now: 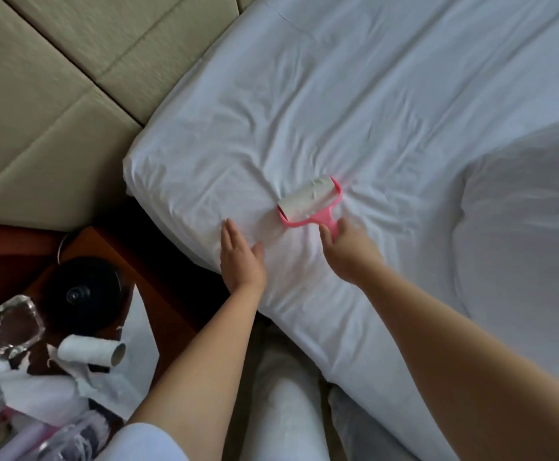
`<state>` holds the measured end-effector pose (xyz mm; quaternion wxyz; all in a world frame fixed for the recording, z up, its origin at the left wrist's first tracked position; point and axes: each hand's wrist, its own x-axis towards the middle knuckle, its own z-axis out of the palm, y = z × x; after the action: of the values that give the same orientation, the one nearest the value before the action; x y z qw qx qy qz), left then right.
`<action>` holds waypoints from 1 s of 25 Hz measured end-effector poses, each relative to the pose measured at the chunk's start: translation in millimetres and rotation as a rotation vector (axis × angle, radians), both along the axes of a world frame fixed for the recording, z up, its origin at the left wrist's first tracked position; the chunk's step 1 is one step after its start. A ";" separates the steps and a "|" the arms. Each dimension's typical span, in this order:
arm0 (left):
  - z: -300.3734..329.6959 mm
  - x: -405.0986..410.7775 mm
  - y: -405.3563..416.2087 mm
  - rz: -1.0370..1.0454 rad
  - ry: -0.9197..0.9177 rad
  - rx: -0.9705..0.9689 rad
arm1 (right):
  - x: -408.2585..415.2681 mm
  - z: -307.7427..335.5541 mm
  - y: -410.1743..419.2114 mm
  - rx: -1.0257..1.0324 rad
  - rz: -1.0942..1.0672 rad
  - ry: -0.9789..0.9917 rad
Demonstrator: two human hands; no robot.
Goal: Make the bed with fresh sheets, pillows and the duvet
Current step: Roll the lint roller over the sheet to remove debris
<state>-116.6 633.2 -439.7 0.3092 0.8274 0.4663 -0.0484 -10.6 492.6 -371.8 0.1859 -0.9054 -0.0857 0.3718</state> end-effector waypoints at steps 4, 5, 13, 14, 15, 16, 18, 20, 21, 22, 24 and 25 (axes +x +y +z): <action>15.4 -22.8 -32.8 0.069 -0.006 -0.114 | -30.9 19.1 -47.5 -0.057 0.015 -0.022; 17.6 -26.9 -37.7 0.089 -0.013 -0.135 | -35.1 23.2 -52.2 -0.053 0.017 -0.035; 3.8 -28.3 -25.1 0.244 -0.076 -0.032 | -48.5 9.3 -25.7 -0.061 0.191 -0.033; 1.0 -23.7 -18.8 0.232 -0.075 0.003 | -45.4 5.7 -18.4 -0.062 0.186 -0.021; -2.2 -19.3 -11.5 0.208 -0.074 0.037 | -40.5 2.8 -10.1 -0.060 0.184 -0.019; -7.4 -14.7 -0.9 0.183 -0.072 0.070 | -33.6 -1.1 2.0 -0.054 0.186 -0.023; -19.5 -5.7 21.9 0.148 -0.057 0.111 | -18.3 -7.1 30.8 -0.035 0.190 -0.041; -29.1 5.4 47.0 0.147 -0.049 0.133 | -2.6 -12.3 66.3 -0.008 0.191 -0.046; -33.0 14.0 61.4 0.151 -0.046 0.145 | 6.8 -15.5 87.9 0.010 0.189 -0.044; -34.6 23.0 74.0 0.164 -0.032 0.146 | 15.8 -17.8 108.5 0.022 0.188 -0.047; -37.0 43.4 97.6 0.240 0.002 0.143 | 33.9 -22.3 149.4 0.042 0.195 -0.063; -39.6 53.2 108.4 0.288 0.005 0.166 | 42.2 -25.4 168.9 0.057 0.193 -0.067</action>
<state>-63.4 741.6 -479.2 0.2424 0.7745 0.5833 0.0331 31.6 661.5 -397.2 0.1719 -0.8993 -0.1892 0.3547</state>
